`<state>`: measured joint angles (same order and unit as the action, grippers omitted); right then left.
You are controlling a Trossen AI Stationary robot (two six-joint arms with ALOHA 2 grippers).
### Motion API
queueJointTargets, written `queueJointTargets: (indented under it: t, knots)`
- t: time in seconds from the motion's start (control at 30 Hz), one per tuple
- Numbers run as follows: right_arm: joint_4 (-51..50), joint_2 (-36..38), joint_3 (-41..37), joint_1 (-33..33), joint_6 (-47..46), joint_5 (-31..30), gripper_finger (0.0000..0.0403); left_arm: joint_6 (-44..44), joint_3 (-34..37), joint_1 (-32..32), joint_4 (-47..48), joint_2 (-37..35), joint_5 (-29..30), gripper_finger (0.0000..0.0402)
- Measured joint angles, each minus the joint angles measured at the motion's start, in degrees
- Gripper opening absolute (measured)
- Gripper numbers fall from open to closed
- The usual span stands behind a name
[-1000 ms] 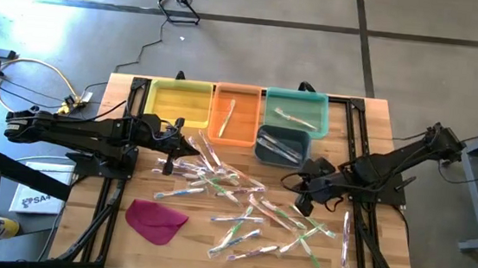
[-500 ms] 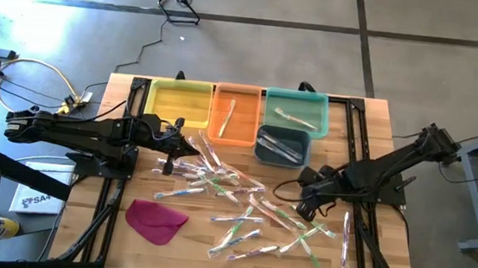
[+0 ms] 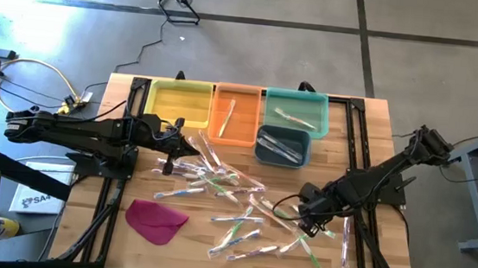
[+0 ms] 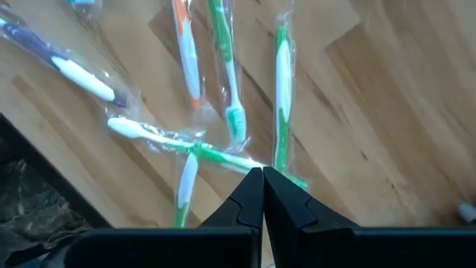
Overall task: Pick & Place Toothbrushes
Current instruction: Put the green toothbrush into the orange bin
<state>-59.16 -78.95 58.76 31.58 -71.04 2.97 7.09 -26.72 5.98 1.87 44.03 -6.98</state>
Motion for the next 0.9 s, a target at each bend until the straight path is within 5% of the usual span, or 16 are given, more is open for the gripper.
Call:
queueJointTargets:
  t: [0.3, 0.67, 0.9]
  knots:
    - [-0.53, 0.01, 0.00, 0.46, -2.78, -1.38, 0.0015, 0.04, 0.00, 0.00, -0.02, 0.00, 0.02, 0.0000]
    - [-3.21, 0.01, -0.09, 0.47, -4.30, -2.54, 0.0145, 0.15, 0.00, 0.01, -0.02, 0.00, 0.02, 0.0000]
    - [1.88, -0.01, -5.75, 0.47, -6.71, -0.22, 0.0145, 0.15, 0.00, 0.00, 0.00, 0.00, 0.02, 0.0000]
